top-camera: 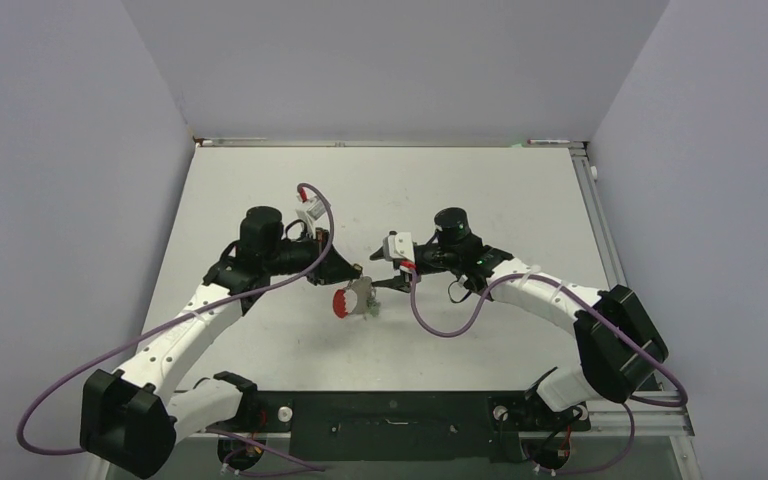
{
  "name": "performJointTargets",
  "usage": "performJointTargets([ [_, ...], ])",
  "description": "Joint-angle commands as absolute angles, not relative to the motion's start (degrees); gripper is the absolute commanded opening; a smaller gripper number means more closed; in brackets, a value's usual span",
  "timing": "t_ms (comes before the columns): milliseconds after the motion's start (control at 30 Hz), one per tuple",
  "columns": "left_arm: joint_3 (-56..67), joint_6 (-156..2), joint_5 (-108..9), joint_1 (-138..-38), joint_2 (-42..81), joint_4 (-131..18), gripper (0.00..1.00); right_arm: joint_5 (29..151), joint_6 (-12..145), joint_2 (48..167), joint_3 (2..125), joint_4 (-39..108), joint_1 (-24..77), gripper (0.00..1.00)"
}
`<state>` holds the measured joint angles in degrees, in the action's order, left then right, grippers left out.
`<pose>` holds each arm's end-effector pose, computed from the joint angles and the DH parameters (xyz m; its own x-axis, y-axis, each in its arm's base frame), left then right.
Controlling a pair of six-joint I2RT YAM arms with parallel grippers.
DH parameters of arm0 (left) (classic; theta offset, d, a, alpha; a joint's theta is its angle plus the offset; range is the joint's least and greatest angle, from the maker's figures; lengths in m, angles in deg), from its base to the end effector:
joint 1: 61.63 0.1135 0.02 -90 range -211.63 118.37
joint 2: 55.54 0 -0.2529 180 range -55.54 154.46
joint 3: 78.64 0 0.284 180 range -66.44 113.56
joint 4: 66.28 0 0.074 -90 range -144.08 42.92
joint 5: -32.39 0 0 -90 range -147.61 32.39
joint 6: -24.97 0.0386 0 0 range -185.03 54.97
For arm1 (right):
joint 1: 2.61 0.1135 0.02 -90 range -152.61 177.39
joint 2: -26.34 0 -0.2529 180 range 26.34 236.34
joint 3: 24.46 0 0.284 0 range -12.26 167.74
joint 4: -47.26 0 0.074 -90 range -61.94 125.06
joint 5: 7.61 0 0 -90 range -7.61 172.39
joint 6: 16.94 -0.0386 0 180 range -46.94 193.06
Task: Remove the keys from the keyring
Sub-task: Adjust the key on the keyring, then remove the key from the keyring.
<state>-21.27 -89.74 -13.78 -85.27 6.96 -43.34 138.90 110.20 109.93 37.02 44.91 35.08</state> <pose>0.2421 -0.1351 0.2645 -0.7465 -0.0024 -0.6654 0.5911 0.4566 -0.6649 0.2507 0.2343 0.2185 0.3052 -0.1852 -0.9341 -0.9456 -0.1747 -0.2743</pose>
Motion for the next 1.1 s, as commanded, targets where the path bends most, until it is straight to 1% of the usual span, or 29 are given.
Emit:
performJointTargets([
  [0, -18.74, -98.77, -11.93, -83.34, 7.56, -44.4, 0.0, 136.18, 104.62, 109.8, 37.66, 49.18, 34.42, 0.55],
  [133, -19.6, -103.06, -11.72, -82.43, 8.13, -45.64, 0.0, 134.09, 97.9, 108.3, 36.44, 50.92, 34.35, 0.55],
  [267, -20.99, -106.85, -13.06, -82.11, 8.02, -47.8, 0.0, 134.64, 89.96, 107.05, 35.19, 53.41, 34.3, 0.51],
  [367, -21.73, -109.72, -14.22, -81.73, 8.09, -49.31, 0.0, 134.58, 82.74, 106.45, 33.77, 57.55, 34.64, 0.46],
  [500, -21.9, -112.05, -14.75, -81.58, 8.18, -50.7, 0.0, 131.94, 74.37, 106.26, 31.97, 64.81, 35.71, 0.46],
  [633, -21.61, -112.83, -15.12, -81.58, 8.66, -50.65, 0.0, 128.66, 73.06, 106.43, 31.27, 67.68, 37.1, 0.47],
  [767, -21.52, -113.1, -15.12, -81.58, 8.71, -50.64, 0.0, 125.79, 73.67, 107.02, 31.25, 69.2, 38.1, 0.45],
  [1067, -21.8, -113.81, -15.2, -81.65, 8.78, -52.15, 0.0, 123.53, 75.1, 107.98, 32.33, 69.44, 39.59, 0.37],
])
